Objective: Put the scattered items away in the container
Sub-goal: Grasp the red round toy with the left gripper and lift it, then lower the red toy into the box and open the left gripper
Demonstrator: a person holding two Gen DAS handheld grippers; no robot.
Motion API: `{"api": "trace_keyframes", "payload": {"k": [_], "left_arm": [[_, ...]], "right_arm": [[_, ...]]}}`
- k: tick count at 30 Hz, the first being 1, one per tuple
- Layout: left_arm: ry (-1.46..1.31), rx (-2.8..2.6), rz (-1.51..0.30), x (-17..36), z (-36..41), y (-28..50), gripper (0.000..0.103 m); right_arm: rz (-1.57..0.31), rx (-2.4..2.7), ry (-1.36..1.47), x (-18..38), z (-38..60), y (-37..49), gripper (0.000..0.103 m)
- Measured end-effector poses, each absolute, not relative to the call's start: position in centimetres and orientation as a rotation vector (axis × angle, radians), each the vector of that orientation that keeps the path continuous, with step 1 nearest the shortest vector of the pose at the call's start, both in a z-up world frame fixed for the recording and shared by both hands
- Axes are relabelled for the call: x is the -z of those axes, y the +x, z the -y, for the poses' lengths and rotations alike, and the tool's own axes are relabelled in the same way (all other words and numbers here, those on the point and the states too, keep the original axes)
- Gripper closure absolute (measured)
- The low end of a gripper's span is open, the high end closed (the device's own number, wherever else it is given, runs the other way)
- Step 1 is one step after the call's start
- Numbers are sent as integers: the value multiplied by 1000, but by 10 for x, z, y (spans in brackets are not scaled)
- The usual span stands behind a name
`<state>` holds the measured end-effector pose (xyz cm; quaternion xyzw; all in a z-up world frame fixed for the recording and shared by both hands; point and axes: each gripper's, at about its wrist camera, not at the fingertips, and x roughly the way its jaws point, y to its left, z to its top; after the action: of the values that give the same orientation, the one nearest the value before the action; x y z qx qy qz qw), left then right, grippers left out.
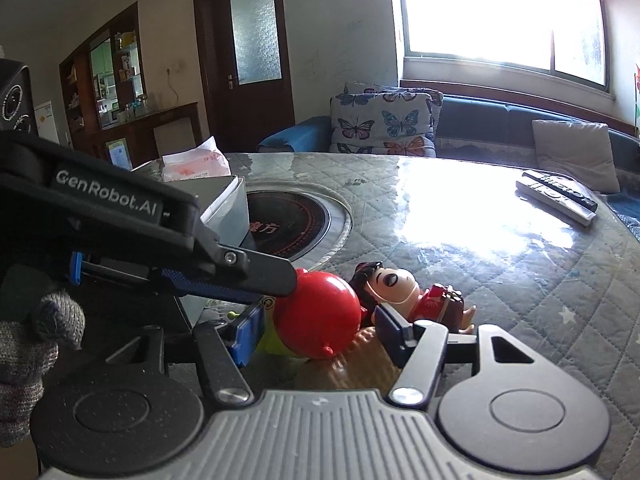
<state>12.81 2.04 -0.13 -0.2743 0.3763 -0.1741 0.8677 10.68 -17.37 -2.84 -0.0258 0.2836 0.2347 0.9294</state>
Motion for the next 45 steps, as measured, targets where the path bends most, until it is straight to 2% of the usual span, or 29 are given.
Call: {"api": "trace_keyframes", "payload": {"k": [5, 13, 17, 31, 45], "left_arm": [[-618, 367, -791, 4, -25, 132, 71], [-648, 400, -771, 6, -26, 130, 74], [-652, 413, -729, -2, -31, 122, 82], [-718, 284, -520, -46, -115, 82, 83], [-815, 86, -604, -7, -199, 120, 83]], "right_arm": [[-581, -491, -46, 29, 173, 108, 54], [-571, -486, -50, 27, 171, 103, 54], [-551, -487, -54, 18, 169, 97, 54], [-416, -661, -142, -31, 90, 100, 54], [-553, -779, -242, -2, -15, 154, 54]]}}
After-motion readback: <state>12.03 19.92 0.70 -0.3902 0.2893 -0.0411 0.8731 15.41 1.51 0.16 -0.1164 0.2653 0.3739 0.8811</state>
